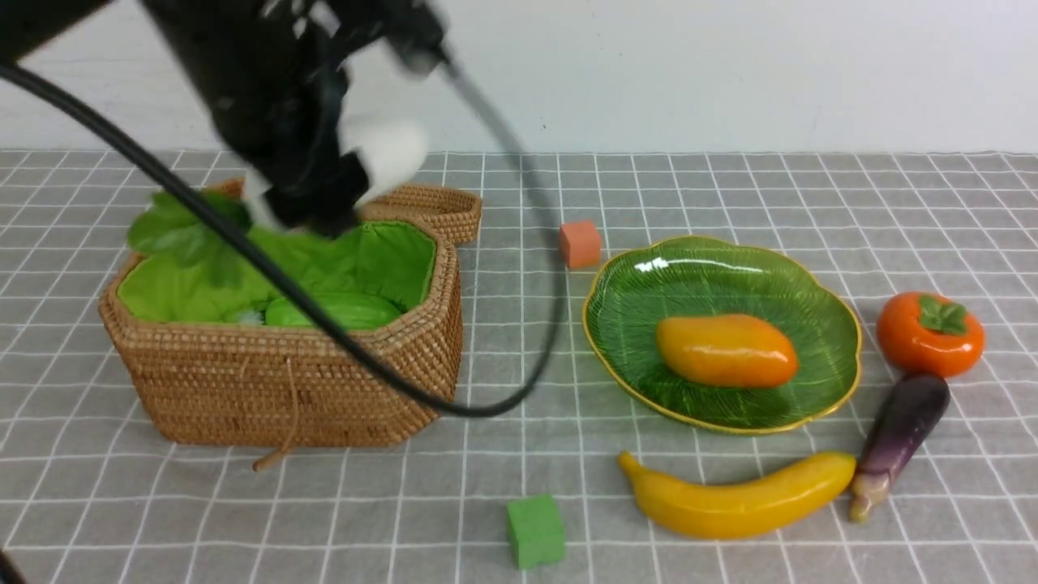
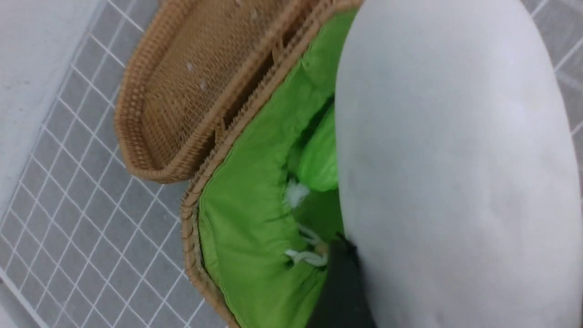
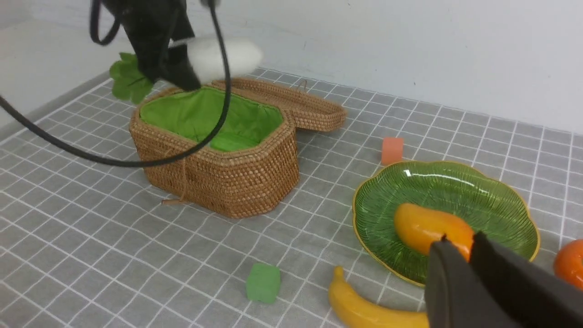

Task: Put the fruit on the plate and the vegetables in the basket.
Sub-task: Take a daikon with your left arm and place it on the basket on the left, then use the right arm to grab a banana and put it into the right plate, then grab an eggplant with your right arm and place it in the basket on the left, then grab a tomato with your right arm and place it on the plate on the right.

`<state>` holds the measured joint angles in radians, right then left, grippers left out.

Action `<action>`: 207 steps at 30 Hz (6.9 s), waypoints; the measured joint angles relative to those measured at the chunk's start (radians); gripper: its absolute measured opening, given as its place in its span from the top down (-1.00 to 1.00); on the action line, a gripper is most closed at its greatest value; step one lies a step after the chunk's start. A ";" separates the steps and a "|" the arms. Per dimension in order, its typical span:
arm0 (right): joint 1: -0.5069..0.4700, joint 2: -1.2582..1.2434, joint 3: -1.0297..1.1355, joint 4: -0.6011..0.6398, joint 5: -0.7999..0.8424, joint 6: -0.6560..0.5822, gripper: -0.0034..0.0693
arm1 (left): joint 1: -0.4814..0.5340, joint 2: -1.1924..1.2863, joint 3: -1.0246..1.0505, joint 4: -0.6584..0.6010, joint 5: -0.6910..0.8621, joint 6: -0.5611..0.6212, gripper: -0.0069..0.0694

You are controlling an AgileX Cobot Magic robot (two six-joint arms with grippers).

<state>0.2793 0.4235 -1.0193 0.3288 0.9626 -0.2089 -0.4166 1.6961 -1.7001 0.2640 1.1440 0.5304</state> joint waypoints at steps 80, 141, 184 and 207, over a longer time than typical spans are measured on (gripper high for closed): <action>0.250 1.560 -0.313 -0.284 -0.030 -0.561 0.03 | -0.357 -1.283 0.941 -0.494 -0.390 -0.579 0.85; -0.319 1.345 -0.274 -0.229 0.057 0.506 -0.16 | -0.357 -1.283 0.941 -0.430 -0.500 -0.530 0.84; 0.381 1.560 -1.061 0.249 -0.117 -0.542 -0.12 | -0.357 -1.283 0.941 0.209 -0.338 -1.094 0.81; 0.396 1.563 -1.257 -0.438 0.253 -0.098 -0.21 | -0.357 -1.283 0.941 0.023 -0.367 -0.934 0.80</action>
<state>0.6752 1.9865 -2.2759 -0.1096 1.2153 -0.3065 -0.7739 0.4129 -0.7588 0.2874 0.7766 -0.4031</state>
